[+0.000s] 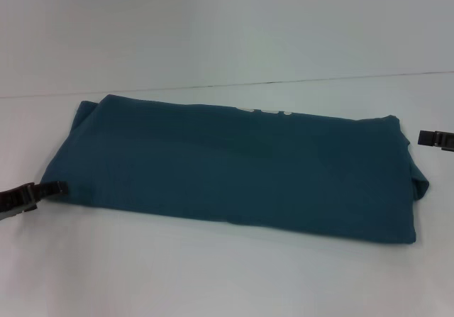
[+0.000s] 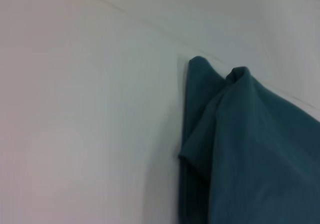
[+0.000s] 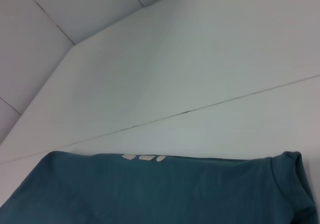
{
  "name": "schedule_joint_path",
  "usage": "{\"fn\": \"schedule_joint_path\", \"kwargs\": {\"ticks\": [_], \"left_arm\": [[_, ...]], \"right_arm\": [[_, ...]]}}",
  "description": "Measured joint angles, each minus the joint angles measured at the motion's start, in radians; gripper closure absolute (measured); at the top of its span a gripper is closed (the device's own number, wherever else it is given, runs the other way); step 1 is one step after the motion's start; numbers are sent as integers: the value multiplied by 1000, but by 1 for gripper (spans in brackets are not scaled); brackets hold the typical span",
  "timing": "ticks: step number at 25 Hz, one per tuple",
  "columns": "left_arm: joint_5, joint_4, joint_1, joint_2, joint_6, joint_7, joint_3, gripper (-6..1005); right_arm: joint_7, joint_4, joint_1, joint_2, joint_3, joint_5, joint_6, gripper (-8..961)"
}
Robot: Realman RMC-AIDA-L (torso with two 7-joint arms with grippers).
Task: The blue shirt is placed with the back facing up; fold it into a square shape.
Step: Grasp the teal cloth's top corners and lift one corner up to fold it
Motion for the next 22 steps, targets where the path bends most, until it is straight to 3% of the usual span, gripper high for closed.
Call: {"fn": "schedule_joint_path", "kwargs": {"ticks": [22], "left_arm": [[62,-38,-74,16,-6,-52,9,165]], "right_arm": [[8,-2,2,-11,8,1,-5,78]]}}
